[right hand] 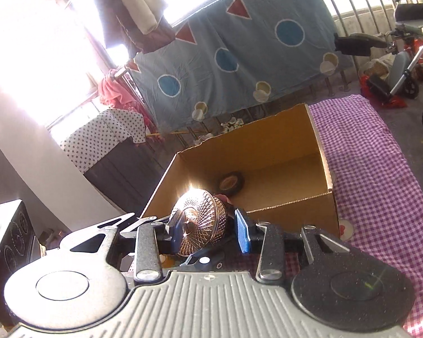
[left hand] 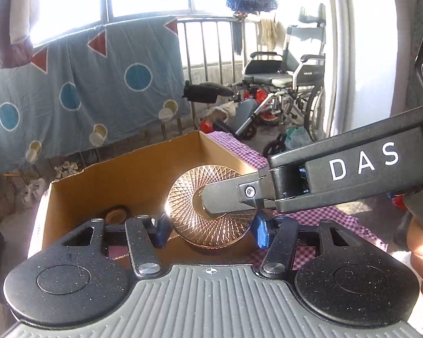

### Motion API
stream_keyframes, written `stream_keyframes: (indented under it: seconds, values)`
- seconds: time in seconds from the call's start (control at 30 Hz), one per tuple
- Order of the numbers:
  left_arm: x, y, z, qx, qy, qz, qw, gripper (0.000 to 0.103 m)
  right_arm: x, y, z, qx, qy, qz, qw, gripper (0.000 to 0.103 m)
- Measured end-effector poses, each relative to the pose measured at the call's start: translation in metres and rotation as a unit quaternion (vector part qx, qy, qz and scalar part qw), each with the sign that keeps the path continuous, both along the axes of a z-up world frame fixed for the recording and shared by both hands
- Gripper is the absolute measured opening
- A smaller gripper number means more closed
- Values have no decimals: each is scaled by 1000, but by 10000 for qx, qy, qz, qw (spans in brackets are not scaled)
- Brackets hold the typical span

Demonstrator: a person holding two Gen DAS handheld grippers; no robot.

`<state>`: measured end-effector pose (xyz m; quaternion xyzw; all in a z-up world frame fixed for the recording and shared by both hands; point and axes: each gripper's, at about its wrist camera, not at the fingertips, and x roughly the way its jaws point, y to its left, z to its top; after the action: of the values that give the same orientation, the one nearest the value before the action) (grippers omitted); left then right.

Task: Organize rigid objects
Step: 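Lift the gold-lidded jar with the right gripper over the box, then open the right gripper to release the jar into the box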

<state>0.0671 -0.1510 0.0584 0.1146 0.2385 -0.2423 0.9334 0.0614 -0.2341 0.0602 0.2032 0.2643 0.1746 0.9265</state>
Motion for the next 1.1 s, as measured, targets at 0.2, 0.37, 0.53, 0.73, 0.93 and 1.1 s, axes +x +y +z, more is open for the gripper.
stream_keyframes:
  seconds: [0.2,0.37,0.53,0.73,0.93,1.1]
  values:
    - [69,-2,16,44,359,392,9986,56,83,-10,19,-26,281,382,9989,42]
    - [134,-2,-6,41,1283,760,9888,56,164,-18,-2,-71,1013,536,9934,42]
    - [181,-3,-40,236,1966,1107,9739,56,232,-27,-39,-43,1771,641,9821,42]
    - [216,3,-61,263,2605,1345,9557,56,273,-24,-67,-227,2188,703,9730,42]
    - [227,5,-69,225,2894,1499,9451,56,288,-19,-78,-417,2293,700,9699,42]
    - [230,8,-70,173,2989,1501,9422,66,293,-10,-79,-471,2284,665,9701,42]
